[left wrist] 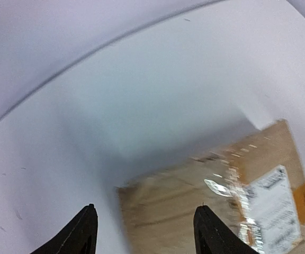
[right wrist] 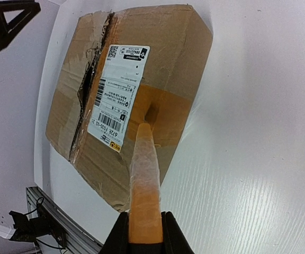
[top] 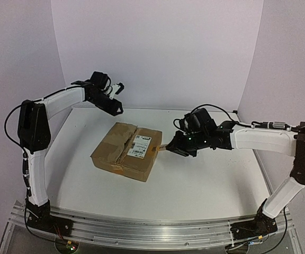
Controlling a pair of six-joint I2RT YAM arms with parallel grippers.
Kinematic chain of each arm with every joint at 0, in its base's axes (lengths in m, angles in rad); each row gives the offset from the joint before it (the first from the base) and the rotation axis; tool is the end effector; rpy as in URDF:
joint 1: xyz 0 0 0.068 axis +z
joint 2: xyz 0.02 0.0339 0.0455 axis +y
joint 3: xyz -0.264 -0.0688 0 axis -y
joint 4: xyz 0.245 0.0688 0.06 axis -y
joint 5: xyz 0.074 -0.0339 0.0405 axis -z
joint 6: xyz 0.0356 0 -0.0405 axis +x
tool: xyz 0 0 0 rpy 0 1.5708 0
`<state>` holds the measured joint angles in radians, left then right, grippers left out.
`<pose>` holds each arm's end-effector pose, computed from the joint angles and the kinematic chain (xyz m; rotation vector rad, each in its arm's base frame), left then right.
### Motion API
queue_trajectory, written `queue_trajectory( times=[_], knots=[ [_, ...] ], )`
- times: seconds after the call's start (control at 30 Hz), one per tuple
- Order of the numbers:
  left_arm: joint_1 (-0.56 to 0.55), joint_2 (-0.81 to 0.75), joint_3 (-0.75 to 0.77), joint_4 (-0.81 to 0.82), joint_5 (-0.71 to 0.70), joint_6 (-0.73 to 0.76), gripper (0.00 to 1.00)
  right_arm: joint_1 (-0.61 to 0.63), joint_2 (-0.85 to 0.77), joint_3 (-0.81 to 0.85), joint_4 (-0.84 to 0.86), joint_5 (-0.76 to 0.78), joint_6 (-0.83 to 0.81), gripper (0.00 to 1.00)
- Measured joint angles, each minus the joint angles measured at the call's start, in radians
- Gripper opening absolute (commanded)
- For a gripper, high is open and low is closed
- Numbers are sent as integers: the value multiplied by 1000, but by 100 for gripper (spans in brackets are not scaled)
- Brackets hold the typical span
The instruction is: Unpack the express box
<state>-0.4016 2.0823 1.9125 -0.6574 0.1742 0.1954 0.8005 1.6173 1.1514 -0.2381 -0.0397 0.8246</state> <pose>0.4345 -0.1912 0.2812 0.7846 2.2720 -0.3051 0.2508 0.2605 0.2498 0.0070 2.4383 0.8525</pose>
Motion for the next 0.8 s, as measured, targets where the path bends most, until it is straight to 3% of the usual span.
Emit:
queue_trajectory(
  times=[0.13, 0.3, 0.5, 0.8],
  knots=[
    [142, 108, 103, -2, -60, 18, 44, 17, -5, 39, -87, 67, 13, 0],
    [210, 75, -134, 11, -89, 72, 43, 21, -10, 90, -184, 170, 16, 0],
    [119, -16, -454, 18, -29, 144, 43, 15, 18, 171, -284, 270, -9, 0],
    [-64, -302, -744, 100, 118, 307, 45, -24, 238, 316, -320, 304, -162, 0]
  ],
)
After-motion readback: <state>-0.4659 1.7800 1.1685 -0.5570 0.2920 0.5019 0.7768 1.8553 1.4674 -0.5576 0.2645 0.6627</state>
